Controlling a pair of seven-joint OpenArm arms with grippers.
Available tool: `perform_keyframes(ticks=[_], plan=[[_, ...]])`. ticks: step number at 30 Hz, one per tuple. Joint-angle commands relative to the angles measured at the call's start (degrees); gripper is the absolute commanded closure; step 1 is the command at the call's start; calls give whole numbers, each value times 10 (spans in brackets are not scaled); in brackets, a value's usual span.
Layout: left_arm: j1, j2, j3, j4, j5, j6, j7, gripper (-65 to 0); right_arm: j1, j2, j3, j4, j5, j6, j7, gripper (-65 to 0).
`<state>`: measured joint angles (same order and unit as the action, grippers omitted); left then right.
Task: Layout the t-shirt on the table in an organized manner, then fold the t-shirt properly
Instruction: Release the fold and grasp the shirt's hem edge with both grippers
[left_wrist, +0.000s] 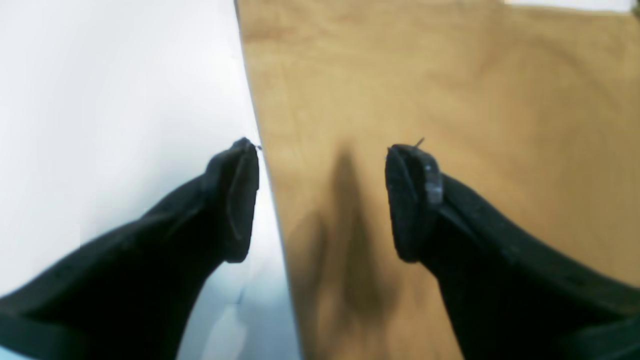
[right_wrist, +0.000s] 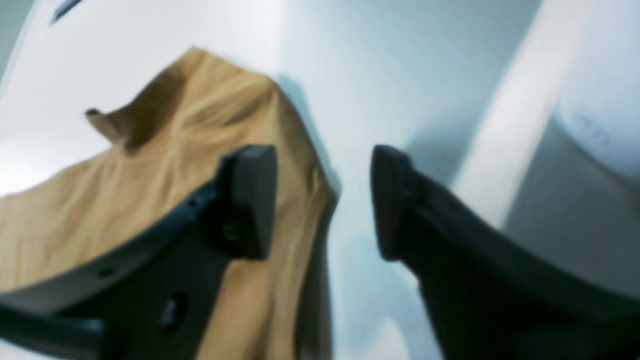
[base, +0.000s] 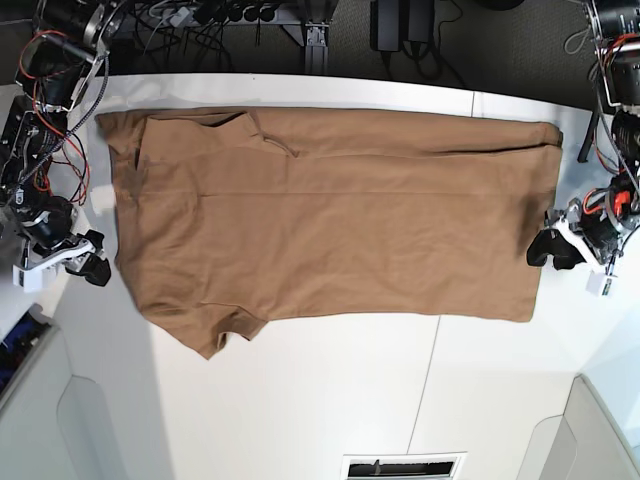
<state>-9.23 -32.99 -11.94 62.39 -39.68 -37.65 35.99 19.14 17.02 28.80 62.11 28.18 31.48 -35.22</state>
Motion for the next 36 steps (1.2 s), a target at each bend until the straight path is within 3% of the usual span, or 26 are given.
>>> perform_keyframes(ticks=[1, 5, 10, 15, 17, 23, 27, 36], plan=[[-31, -13, 3, -17, -3, 0, -22, -422, 27, 8, -8, -14, 0, 2, 22, -343], [-99, -13, 14, -110, 21, 6, -49, -422, 65, 8, -23, -87, -21, 2, 26, -367], [-162, -11, 22, -205, 25, 6, -56, -422, 70, 8, -23, -99, -25, 2, 27, -367], [-181, -10, 65, -267, 53, 19, -131, -422, 70, 7, -23, -100, -36, 2, 33, -367], [-181, -5, 77, -274, 58, 42, -141, -422, 70, 8, -23, -107, -42, 2, 33, -367], [-181, 31, 79, -275, 78, 44, -141, -421, 70, 7, -23, -133, -42, 2, 40, -367], [-181, 54, 79, -275, 85, 65, -141, -421, 69, 5, -23, -139, -42, 2, 39, -367], [-181, 74, 79, -275, 108, 66, -146, -418, 71, -17, -38, -139, -33, 5, 38, -367]])
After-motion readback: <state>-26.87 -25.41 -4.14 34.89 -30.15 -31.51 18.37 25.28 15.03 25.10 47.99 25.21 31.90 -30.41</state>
